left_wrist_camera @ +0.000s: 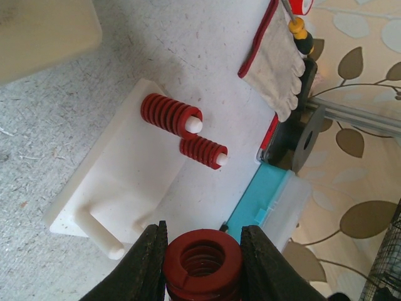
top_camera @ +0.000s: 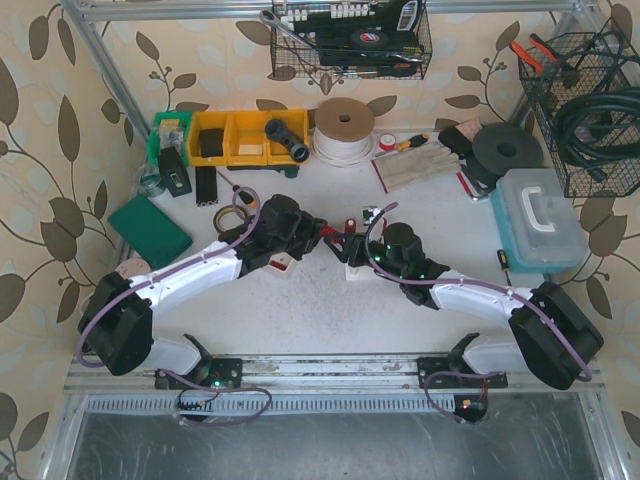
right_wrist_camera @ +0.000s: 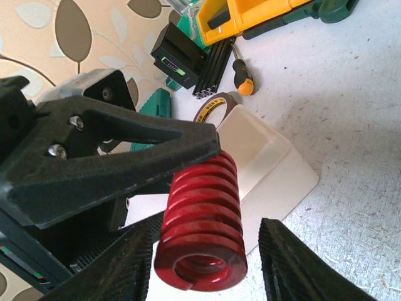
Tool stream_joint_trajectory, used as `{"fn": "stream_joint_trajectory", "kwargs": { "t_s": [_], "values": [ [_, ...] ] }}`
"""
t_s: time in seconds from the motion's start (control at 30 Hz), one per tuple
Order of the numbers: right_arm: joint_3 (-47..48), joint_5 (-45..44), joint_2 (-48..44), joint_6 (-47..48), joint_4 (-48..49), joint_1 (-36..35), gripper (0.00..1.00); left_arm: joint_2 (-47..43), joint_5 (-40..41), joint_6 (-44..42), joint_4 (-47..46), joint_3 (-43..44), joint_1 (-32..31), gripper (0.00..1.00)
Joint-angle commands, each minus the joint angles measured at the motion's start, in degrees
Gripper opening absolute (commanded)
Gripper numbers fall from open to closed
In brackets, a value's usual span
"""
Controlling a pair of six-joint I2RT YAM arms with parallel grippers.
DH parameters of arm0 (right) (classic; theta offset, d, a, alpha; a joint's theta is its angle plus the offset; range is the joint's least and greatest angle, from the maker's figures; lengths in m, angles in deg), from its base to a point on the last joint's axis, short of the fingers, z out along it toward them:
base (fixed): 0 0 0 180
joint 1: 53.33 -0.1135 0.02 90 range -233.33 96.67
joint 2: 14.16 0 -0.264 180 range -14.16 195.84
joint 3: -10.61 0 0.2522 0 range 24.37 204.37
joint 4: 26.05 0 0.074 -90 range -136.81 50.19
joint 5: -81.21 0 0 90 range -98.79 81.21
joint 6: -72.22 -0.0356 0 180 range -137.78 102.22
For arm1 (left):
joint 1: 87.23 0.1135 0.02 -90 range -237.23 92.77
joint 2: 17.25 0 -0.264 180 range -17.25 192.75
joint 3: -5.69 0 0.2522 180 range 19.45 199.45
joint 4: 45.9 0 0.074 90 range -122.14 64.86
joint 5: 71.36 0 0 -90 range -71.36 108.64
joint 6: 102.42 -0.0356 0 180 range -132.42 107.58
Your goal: Install the large spring
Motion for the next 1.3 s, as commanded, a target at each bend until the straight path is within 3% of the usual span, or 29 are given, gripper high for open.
{"fn": "stream_joint_trajectory", "kwargs": {
  "t_s": [0.0,0.27,0.53,0.87,1.27],
  "values": [
    [0.16,-0.93,-0.5,0.71,-0.49,-0.02,0.48,-0.59,0.46,0.39,-1.35,3.1,-0.68,0.04],
    [-0.31,-1.6,-1.35,0.72,-0.78,0.15,0.44,-0.58,0.61,0.51,-1.27,3.01,-1.2,0.04],
    [-0.65,-2.2,-1.91,0.74,-0.82,0.15,0.46,0.29,0.05,0.63,-0.3,2.91,-1.46,0.03],
    [-0.24,-1.54,-1.39,0.88,-1.09,0.15,0.36,0.95,-0.08,0.65,-0.63,3.26,-1.49,0.02],
    [0.39,-1.9,-0.88,0.61,-2.5,0.15,0.42,1.39,-0.29,0.79,-0.91,3.87,-1.52,0.02]
  ]
}}
